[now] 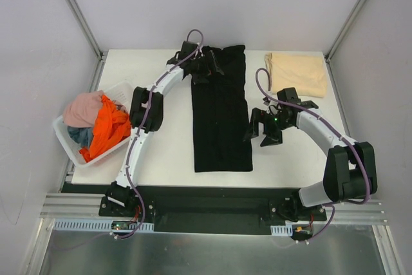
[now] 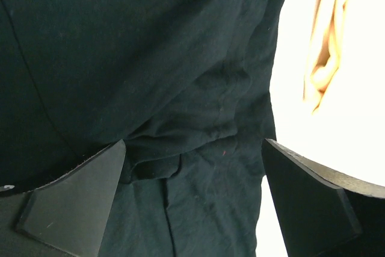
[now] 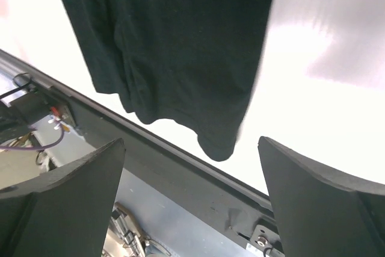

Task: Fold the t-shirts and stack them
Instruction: Rotate the tshirt 90 degrees, then grab the bottom of the folded rectangular tshirt with both arms

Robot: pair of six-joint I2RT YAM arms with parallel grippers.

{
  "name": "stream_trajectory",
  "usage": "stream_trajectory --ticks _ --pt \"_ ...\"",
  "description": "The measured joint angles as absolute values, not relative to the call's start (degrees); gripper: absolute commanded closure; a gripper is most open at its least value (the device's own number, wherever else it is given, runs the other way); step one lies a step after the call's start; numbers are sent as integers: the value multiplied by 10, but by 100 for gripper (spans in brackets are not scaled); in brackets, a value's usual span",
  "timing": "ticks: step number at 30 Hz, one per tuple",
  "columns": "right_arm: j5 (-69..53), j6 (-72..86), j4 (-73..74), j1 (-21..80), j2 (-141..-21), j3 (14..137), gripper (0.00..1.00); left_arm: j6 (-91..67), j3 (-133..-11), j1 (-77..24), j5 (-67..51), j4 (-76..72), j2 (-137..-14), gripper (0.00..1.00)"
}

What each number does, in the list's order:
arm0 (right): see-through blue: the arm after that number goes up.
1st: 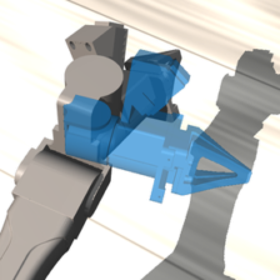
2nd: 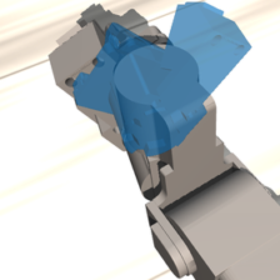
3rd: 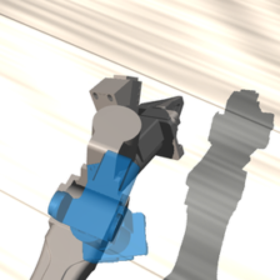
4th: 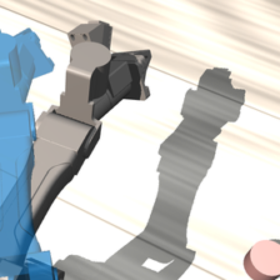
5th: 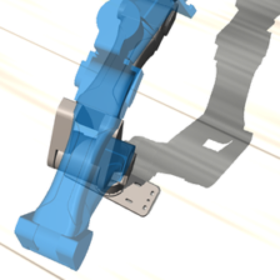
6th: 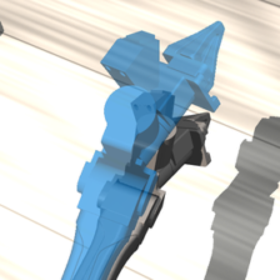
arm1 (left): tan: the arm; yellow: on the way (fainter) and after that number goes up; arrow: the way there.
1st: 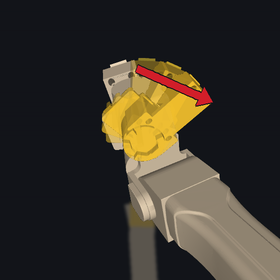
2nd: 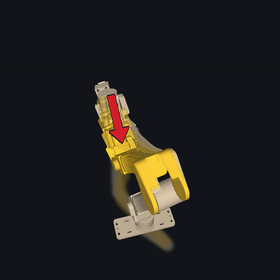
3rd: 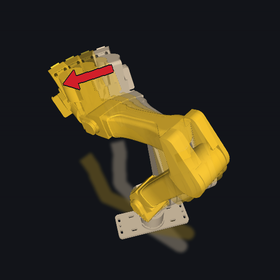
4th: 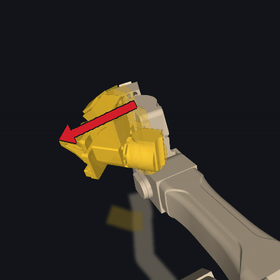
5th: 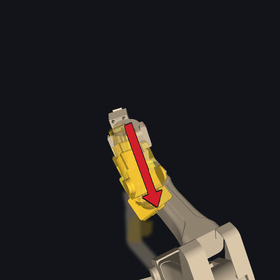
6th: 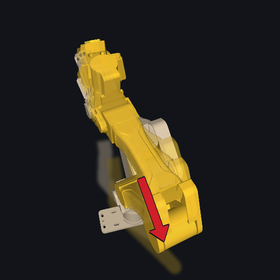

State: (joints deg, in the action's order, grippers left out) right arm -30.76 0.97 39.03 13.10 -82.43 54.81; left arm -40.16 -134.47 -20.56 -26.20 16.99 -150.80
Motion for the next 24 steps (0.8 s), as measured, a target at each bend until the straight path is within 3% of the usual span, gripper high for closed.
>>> stream_trajectory --ticks 4,12,24 --pt "-333 15 374 130 -839 548 3 -382 -1278 -206 -271 165 -1465 1" --pt "-342 17 365 134 -834 546 3 -334 -1054 -232 -265 204 -1256 1" --pt "-328 30 376 178 -748 408 3 -387 -547 -361 -229 218 -825 1"
